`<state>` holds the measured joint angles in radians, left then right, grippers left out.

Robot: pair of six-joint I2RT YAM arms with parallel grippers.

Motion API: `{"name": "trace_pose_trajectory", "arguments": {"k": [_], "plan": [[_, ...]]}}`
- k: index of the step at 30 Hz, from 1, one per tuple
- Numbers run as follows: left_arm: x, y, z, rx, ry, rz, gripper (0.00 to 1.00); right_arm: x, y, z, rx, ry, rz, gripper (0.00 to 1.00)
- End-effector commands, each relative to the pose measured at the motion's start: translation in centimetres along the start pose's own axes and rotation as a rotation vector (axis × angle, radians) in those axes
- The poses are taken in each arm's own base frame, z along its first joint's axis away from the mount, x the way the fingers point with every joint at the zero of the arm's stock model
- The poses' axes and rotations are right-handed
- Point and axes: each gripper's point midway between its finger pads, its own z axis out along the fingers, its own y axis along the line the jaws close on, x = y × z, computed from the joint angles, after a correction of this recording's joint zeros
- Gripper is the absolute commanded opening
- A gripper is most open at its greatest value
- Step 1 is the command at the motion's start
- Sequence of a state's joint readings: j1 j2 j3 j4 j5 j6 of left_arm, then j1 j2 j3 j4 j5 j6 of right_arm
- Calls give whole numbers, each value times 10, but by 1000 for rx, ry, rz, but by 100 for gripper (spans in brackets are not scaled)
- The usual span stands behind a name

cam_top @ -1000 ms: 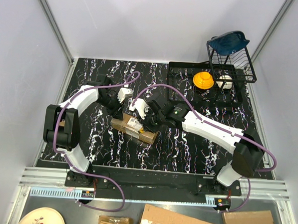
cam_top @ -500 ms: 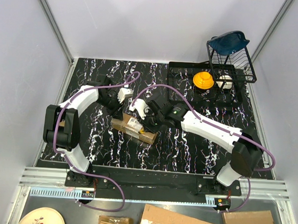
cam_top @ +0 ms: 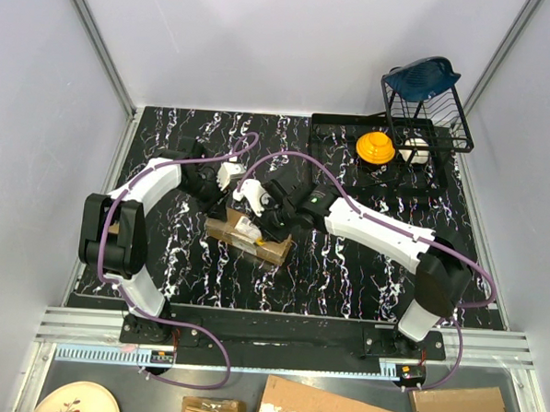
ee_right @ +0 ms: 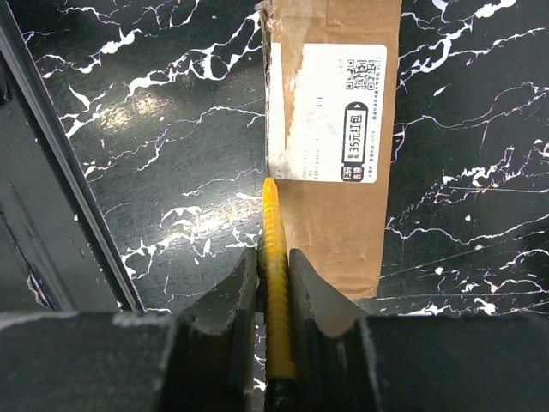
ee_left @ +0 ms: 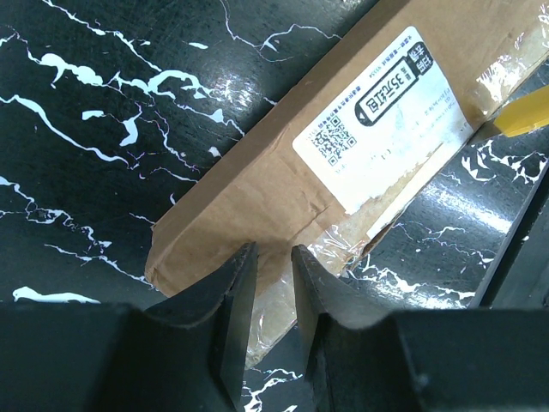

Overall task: Unpack the express box
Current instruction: Cut the express box at the center of the board.

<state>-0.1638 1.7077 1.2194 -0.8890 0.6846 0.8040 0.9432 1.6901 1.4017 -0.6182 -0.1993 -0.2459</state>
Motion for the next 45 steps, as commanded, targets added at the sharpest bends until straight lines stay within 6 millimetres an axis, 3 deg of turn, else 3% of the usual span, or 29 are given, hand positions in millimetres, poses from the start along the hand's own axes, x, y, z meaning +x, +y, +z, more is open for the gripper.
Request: {"name": "trace_pose_trajectory", "arguments": {"k": [1, 7, 17, 27, 45], "plan": [[33, 10, 23, -3, 95, 26, 31, -11, -16, 12, 54, -28, 11, 0], [35, 10, 24, 1, 93, 21, 31, -15, -20, 13, 79, -42, 20, 0], [33, 12, 24, 0, 90, 15, 31, -36, -24, -25, 143, -144, 8, 0], [35, 12, 25, 1, 100, 11, 31, -62, -15, -46, 110, -271, 0, 0], [33, 14, 23, -11, 101, 19, 31, -53, -4, -11, 10, -220, 7, 0]]}}
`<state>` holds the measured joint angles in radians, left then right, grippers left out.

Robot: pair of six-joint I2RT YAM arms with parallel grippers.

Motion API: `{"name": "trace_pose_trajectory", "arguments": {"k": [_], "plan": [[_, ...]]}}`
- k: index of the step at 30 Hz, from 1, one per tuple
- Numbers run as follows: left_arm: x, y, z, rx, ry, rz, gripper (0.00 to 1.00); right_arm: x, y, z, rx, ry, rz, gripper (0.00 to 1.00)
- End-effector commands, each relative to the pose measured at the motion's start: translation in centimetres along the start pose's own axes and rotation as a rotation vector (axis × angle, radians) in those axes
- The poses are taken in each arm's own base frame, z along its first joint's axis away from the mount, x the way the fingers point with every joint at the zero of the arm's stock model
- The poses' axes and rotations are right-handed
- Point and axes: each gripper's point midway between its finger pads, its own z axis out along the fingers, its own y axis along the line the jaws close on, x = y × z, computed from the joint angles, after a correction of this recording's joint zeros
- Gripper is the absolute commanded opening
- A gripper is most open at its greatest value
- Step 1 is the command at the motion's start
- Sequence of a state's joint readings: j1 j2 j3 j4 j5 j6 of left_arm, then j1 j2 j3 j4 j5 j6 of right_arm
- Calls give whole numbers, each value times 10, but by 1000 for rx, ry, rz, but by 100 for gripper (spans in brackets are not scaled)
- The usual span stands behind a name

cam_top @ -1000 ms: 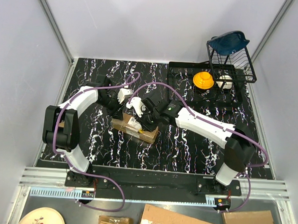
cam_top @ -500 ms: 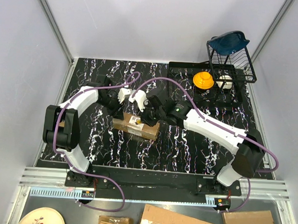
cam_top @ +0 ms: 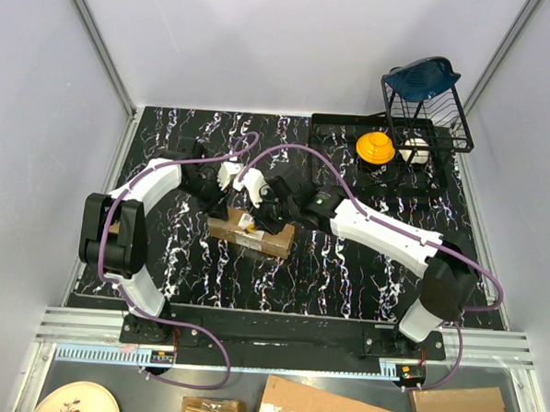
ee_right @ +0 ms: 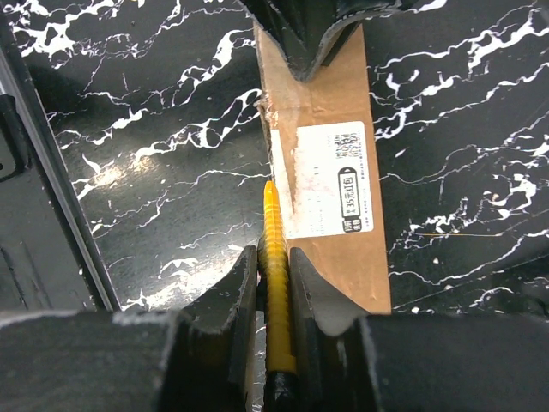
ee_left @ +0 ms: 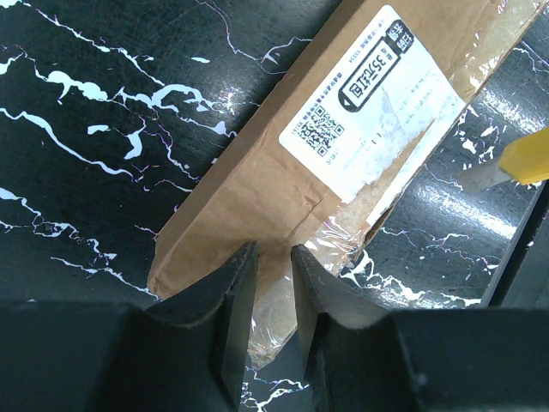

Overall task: Unpack the express box
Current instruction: Cut the express box at the center of the board.

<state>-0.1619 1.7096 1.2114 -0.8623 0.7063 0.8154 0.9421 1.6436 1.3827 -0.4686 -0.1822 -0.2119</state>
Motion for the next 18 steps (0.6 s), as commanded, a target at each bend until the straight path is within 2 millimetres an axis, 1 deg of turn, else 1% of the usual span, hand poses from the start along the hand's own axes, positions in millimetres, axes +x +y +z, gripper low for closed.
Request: {"name": "trace_pose_trajectory", "arguments": {"k": [1, 10, 16, 18], "plan": [[38, 11, 19, -13, 127, -1, 30, -12, 4, 3, -39, -44, 12, 0], [38, 10, 20, -9, 127, -4, 30, 4, 4, 5, -33, -2, 11, 0], [38, 10, 20, -9, 127, -4, 30, 11, -6, 8, -5, 20, 14, 0], [38, 10, 20, -8, 128, -4, 30, 10, -8, 8, -3, 17, 16, 0]]}}
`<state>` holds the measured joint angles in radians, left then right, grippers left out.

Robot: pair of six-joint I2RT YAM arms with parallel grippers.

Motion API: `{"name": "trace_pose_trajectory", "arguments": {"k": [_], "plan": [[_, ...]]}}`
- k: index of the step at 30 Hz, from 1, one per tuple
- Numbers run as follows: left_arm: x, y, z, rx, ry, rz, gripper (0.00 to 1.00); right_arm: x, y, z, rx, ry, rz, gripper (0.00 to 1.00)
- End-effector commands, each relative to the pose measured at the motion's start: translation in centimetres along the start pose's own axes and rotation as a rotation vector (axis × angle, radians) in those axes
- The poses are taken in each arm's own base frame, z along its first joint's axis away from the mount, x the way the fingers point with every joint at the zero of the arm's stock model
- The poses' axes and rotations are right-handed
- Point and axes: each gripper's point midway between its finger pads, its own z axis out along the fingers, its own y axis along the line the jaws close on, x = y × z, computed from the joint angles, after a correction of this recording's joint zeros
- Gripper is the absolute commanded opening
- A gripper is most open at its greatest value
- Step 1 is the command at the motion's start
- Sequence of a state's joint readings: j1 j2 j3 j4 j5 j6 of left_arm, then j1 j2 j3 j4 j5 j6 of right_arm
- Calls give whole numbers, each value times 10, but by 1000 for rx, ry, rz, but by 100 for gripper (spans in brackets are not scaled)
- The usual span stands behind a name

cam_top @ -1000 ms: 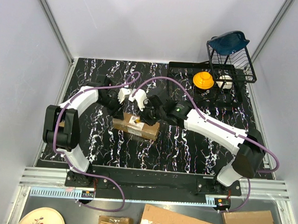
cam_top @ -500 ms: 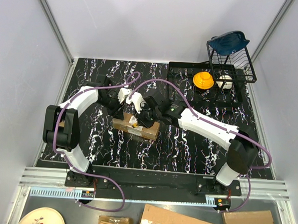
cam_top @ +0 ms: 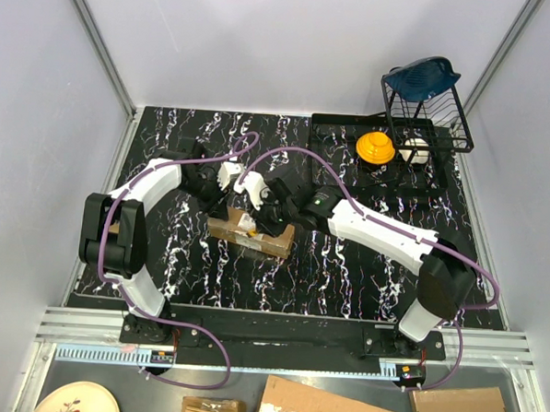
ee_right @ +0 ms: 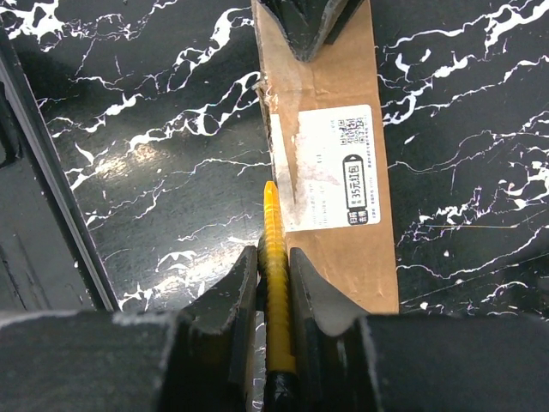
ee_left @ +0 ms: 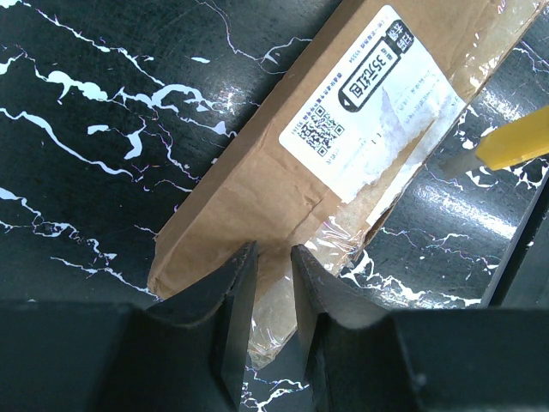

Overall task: Unpack the express box
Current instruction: Cut the express box at the center of the board.

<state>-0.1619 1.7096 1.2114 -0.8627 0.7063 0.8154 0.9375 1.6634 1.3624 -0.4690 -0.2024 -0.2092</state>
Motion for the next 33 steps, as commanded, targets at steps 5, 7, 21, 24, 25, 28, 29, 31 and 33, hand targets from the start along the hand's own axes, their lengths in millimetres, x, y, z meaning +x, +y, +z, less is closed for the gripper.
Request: {"name": "trace_pose_trajectory", "arguments": {"k": [5, 7, 21, 24, 25, 28, 29, 31, 33], "plan": [[39, 11, 21, -6, 129, -4, 30, -3, -12, 0, 26, -14, 3, 0], [39, 11, 21, -7, 127, -4, 30, -1, -13, 0, 31, -10, 2, 0], [39, 11, 21, -7, 129, -3, 30, 4, -10, 1, 11, 4, 17, 0], [39, 11, 21, -7, 131, -4, 30, 6, -10, 2, 8, 11, 19, 0], [39, 11, 21, -7, 131, -4, 30, 6, -10, 3, 6, 14, 20, 0], [39, 11, 21, -7, 131, -4, 30, 8, -8, 5, -2, 25, 27, 0], [39, 11, 21, -5, 128, -4, 29, 8, -8, 6, -3, 26, 26, 0], [39, 11, 21, -5, 128, -4, 29, 8, -8, 7, -7, 32, 29, 0], [40, 11, 21, -6, 128, -6, 29, 9, -7, 11, -17, 42, 31, 0]]}}
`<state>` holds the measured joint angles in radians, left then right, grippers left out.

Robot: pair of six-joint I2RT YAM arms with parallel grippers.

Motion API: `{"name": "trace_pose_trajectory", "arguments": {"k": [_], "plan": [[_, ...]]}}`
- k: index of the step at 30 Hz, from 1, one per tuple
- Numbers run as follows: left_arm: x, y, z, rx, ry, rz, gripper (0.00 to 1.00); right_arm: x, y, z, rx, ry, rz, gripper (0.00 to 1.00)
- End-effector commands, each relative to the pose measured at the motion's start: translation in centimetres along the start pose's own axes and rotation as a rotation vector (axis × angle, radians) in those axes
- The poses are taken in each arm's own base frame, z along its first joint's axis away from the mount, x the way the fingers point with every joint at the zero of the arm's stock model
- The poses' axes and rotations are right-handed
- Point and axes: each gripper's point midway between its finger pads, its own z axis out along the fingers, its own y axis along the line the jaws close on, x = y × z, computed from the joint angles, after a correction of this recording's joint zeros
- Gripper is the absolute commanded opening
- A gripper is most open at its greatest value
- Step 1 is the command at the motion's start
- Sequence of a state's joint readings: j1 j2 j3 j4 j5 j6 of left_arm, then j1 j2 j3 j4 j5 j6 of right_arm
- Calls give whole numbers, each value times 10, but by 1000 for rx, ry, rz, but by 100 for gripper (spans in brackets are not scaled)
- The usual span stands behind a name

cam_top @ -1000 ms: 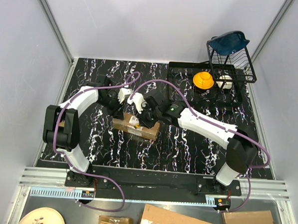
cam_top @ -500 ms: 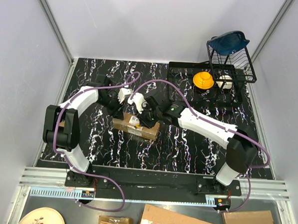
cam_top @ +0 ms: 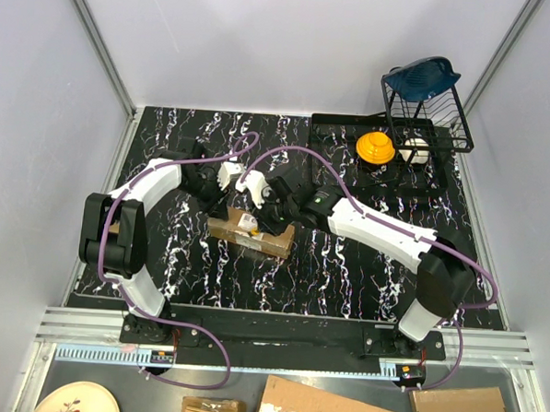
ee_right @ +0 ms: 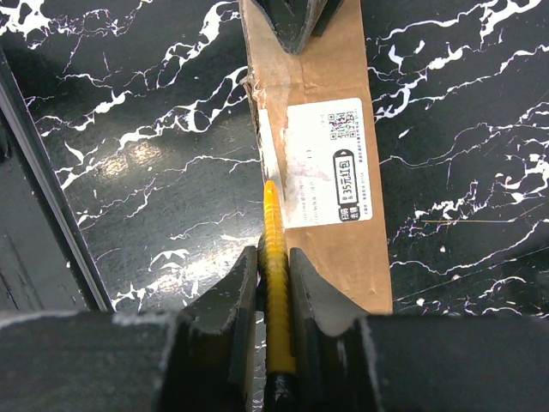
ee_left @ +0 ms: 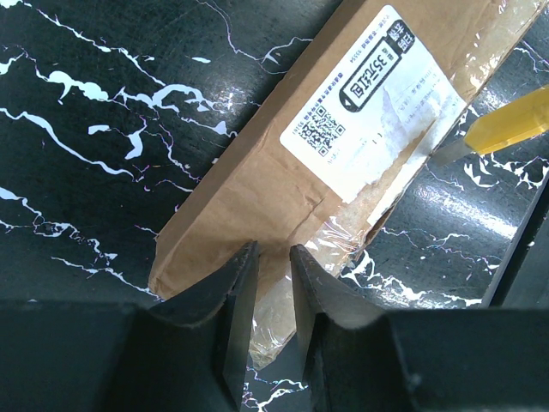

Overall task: Unpack the express box
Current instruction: Cut the express box at the center of the board.

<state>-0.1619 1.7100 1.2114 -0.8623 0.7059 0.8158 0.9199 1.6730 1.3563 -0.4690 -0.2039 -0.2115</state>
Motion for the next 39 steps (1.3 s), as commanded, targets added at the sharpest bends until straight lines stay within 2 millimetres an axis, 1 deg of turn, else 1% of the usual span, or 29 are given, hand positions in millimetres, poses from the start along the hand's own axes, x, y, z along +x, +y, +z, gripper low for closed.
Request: {"name": "trace_pose_trajectory", "arguments": {"k": [1, 5, 6, 13, 16, 19, 23, 25, 30, 34, 39], "plan": [[40, 11, 20, -5, 126, -4, 29, 3, 0, 9, -28, 31, 19, 0], [41, 11, 20, -5, 127, -3, 29, 5, 0, 15, -35, 47, 23, 0], [41, 11, 20, -4, 125, -3, 29, 3, 1, 15, -39, 43, 21, 0], [41, 12, 19, -6, 122, -2, 29, 1, 2, 23, -53, 51, 28, 0], [41, 12, 19, -3, 121, -3, 29, 0, 1, 29, -57, 54, 25, 0], [41, 12, 20, -1, 121, -6, 29, -6, -1, 35, -54, 35, 16, 0], [41, 12, 21, 1, 120, -7, 29, -20, -2, 40, -58, -8, 11, 0], [42, 12, 21, 3, 122, -11, 29, -28, 2, 41, -66, -30, -1, 0], [42, 11, 21, 3, 123, -9, 29, -36, 11, 46, -77, -57, -28, 0], [43, 11, 22, 5, 126, -12, 30, -36, 19, 47, -101, -72, -25, 0], [43, 12, 21, 1, 125, -11, 29, -27, 27, 48, -127, -62, -22, 0]]}}
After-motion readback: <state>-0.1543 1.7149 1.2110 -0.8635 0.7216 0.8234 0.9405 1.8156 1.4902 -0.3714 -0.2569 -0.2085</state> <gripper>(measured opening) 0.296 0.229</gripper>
